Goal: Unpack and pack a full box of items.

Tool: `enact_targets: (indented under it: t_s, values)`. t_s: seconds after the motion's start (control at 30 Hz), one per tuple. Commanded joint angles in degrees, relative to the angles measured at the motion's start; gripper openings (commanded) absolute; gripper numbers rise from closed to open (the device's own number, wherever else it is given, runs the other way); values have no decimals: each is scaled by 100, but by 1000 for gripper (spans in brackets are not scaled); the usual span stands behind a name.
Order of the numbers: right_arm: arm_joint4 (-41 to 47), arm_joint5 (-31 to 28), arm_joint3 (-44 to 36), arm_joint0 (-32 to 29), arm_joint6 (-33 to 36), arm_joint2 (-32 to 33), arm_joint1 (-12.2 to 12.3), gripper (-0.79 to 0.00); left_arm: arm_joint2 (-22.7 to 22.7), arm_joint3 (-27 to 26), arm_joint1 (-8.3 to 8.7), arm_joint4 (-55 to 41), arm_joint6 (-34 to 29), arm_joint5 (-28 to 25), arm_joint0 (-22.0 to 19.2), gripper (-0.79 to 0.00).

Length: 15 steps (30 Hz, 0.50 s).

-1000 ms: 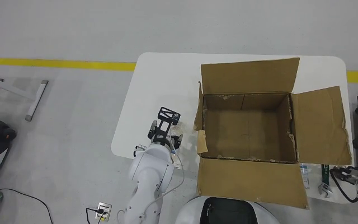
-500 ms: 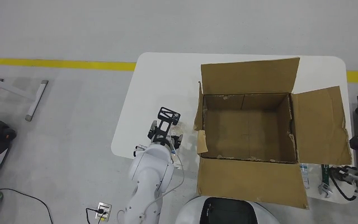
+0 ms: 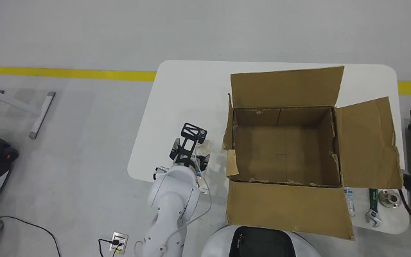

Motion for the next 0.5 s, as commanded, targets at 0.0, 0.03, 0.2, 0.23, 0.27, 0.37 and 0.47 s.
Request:
enact_targets:
  t_s: [0.0,0.03,0.2,0.23,0.27,0.37,0.47]
  values:
    - [383,-118,-49,-213,-604,237,-47,-785,0,0,0,0,0,0,0,0]
    - [520,-206,-82,-304,-873,330,-70,-785,0,0,0,0,0,0,0,0]
    - [1149,-493,-56,-616,-1976,484,-175,-785,0,0,0,0,0,0,0,0]
    - [1323,-566,-44,-673,-2069,467,-193,-785,0,0,0,0,0,0,0,0]
    - [1323,-566,-44,-673,-2069,467,-193,-785,0,0,0,0,0,0,0,0]
    - [1323,-566,-44,-673,-2069,467,-193,-785,0,0,0,0,0,0,0,0]
    - [1323,-566,-44,-673,-2069,467,-193,-785,0,0,0,0,0,0,0,0]
